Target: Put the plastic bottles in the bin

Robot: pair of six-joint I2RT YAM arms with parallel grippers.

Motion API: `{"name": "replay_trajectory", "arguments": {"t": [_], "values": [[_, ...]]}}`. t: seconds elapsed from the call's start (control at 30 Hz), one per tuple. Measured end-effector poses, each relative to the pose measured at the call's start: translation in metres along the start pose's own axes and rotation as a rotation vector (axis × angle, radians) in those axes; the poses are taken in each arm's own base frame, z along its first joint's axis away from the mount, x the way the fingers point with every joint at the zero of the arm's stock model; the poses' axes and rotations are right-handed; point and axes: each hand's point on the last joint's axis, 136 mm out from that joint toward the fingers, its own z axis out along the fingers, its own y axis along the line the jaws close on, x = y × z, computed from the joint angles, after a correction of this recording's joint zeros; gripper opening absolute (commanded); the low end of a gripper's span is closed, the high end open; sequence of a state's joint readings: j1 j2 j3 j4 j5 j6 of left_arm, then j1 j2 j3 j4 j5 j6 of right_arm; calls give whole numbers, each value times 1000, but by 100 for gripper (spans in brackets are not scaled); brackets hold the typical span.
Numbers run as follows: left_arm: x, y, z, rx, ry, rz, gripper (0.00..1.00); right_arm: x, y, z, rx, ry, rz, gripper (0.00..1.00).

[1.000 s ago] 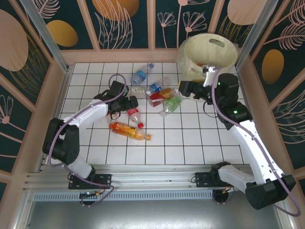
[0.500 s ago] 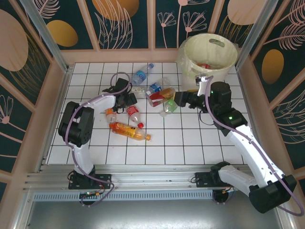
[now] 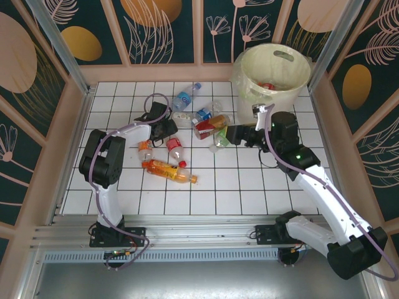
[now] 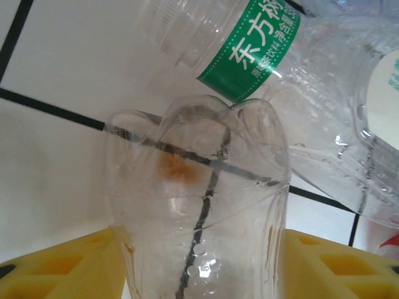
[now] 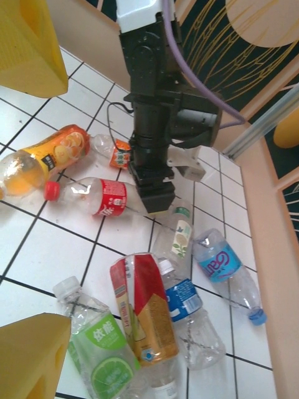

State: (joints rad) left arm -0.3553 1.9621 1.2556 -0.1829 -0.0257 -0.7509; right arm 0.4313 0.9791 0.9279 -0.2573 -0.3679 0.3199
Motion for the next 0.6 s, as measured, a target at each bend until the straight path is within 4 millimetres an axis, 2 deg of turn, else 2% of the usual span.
{"name": "replay_trajectory", "arguments": {"t": [0.1,0.2,0.33,0.4,0.6], "values": [[1,-5,2,36,-8,-8,50,9,0,0,-10,16,3,90],[3,-7,-4,81,-22,-14,50,22,-2,2,-29,37,12,90],[6,-16,-22,169,-43,-19,51,46,-7,10,-54,83,50,89],[4,-26,-34,236,-60,-20,53,55,-6,14,-81,101,68,89],[-9,-77,-85,543,-117,-3,54,66,1,38,-176,157,122,86]]}}
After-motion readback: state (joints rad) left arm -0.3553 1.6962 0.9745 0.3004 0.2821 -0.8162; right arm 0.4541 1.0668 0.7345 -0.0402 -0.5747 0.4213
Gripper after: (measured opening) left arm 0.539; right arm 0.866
